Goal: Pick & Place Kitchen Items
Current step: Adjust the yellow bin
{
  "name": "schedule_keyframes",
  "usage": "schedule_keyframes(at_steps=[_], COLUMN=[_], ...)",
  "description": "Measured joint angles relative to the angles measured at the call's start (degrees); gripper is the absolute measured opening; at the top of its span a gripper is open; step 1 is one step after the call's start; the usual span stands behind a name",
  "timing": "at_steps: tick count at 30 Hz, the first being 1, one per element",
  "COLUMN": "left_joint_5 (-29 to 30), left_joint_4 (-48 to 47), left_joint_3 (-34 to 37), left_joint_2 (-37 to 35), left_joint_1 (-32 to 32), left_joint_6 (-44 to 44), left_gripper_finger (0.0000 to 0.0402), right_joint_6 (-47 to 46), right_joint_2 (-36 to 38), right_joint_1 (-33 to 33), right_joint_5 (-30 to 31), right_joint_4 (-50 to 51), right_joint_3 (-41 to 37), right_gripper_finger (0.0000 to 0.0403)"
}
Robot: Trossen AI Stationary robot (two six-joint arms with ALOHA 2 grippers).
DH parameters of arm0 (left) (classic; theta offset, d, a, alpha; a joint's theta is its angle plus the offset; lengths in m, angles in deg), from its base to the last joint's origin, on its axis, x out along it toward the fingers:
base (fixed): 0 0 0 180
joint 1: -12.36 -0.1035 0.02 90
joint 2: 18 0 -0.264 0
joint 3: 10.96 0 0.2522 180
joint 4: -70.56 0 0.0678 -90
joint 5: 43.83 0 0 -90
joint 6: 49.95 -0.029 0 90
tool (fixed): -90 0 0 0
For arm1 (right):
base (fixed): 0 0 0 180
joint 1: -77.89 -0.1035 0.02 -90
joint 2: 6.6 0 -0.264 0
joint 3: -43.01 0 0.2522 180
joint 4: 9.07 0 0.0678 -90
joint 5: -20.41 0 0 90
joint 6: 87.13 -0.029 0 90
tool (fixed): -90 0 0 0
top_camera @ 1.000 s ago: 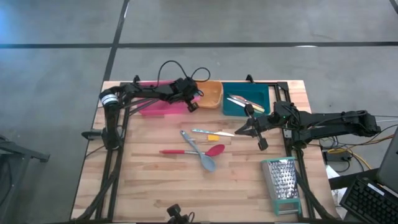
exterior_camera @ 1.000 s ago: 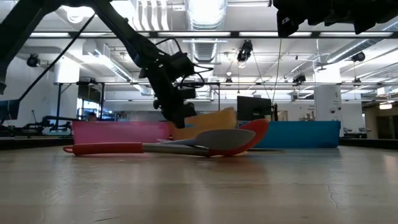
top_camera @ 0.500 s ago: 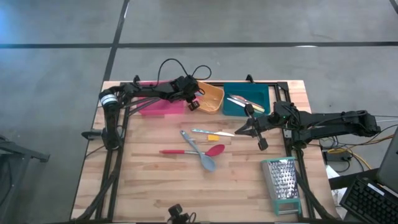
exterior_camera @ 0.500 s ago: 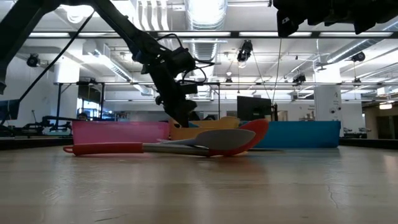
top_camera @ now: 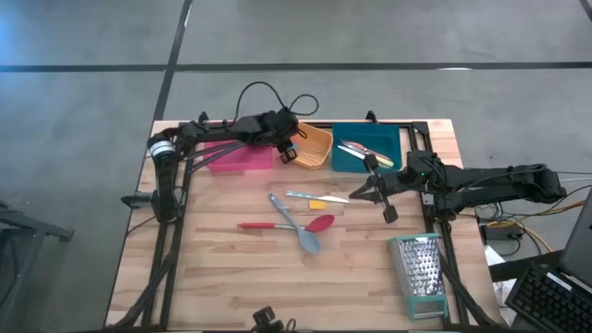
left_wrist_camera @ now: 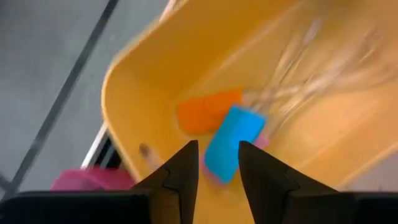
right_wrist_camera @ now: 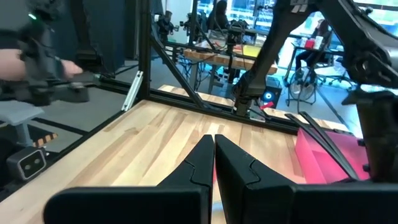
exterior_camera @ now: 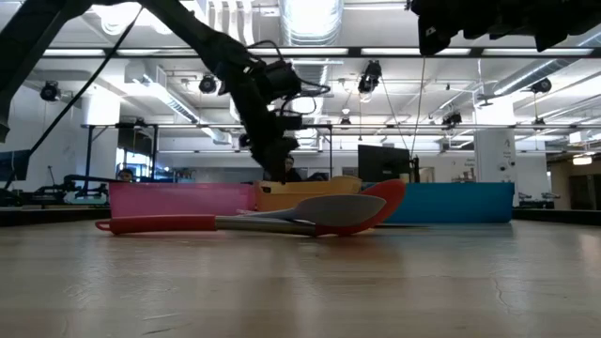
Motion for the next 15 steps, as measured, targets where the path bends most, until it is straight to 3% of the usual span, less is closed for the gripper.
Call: schedule_keyframes(at_steps=[8,12,15], left_joint_5=[-18.07,-24.14,-24.88], left_joint_4=[-0.24,-0.69,-0.50], left_joint_3=[-4.55,-4.42,-4.34], left_joint_2=[-0.08,-0.08,0.22], left_joint_1=[3.33,6.37,8.84], left_joint_6=[-0.73,-3.25,-5.67], left_gripper_finger=[0.0115,0.0115,0.0114], right_joint_6=[0.02,0.18,0.18], right_joint_2=[0.01,0.01,0.01], right_joint_1=[0.03,0.02,0.02], right_joint_5=[0.64,0.64,0.64], right_joint_4=[0.04,0.04,0.04], right_joint_3=[0.00,0.00,0.00], right_gripper_finger=[0.0008,0.0008,0.0008])
